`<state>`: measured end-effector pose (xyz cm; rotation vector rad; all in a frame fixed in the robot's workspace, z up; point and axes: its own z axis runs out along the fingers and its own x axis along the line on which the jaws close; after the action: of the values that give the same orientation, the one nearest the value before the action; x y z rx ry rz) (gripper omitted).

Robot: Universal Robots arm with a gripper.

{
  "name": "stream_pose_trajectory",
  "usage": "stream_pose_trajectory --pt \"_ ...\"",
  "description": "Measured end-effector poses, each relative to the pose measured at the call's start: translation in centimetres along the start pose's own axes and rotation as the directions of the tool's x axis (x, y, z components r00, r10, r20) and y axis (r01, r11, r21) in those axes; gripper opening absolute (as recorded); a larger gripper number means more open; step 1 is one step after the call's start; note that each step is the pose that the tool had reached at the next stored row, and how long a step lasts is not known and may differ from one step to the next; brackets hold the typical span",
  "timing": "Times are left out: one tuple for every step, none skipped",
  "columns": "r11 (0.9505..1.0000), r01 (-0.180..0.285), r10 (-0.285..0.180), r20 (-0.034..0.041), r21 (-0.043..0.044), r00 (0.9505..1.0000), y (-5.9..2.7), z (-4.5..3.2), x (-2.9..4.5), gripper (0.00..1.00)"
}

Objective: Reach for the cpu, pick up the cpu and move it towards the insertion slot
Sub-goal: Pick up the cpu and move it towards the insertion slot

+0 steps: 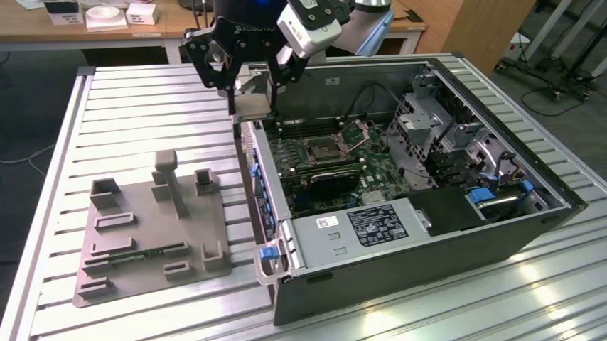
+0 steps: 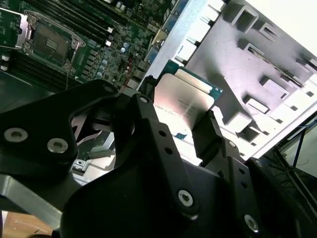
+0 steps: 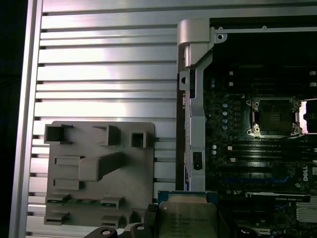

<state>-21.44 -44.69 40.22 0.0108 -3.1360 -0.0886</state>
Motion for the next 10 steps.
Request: stream_pose_trajectory --pt "1.0 0.0 0.0 0.0001 -0.0001 1.0 0.0 0.0 -0.02 0.54" --pt "1.0 0.0 0.0 0.0 -0.0001 1.0 0.0 0.0 -0.03 0.54" --pt "1.0 0.0 0.0 0.0 0.0 1.0 0.0 0.0 -0.05 0.54" --pt "1.0 0.0 0.0 0.0 0.0 1.0 0.0 0.0 -0.07 0.54" --pt "1.0 0.0 0.0 0.0 0.0 1.0 0.0 0.0 -0.09 0.54" --pt "1.0 0.0 0.0 0.0 -0.0001 1.0 0.0 0.0 -0.11 0.54" --pt "1.0 0.0 0.0 0.0 -0.0001 1.0 0.0 0.0 -0.14 0.54" --pt "1.0 0.0 0.0 0.0 0.0 1.0 0.0 0.0 -0.16 0.54" --pt "1.0 0.0 0.0 0.0 -0.0001 1.0 0.0 0.0 -0.19 0.54" --pt "1.0 0.0 0.0 0.0 -0.0001 1.0 0.0 0.0 -0.21 0.54"
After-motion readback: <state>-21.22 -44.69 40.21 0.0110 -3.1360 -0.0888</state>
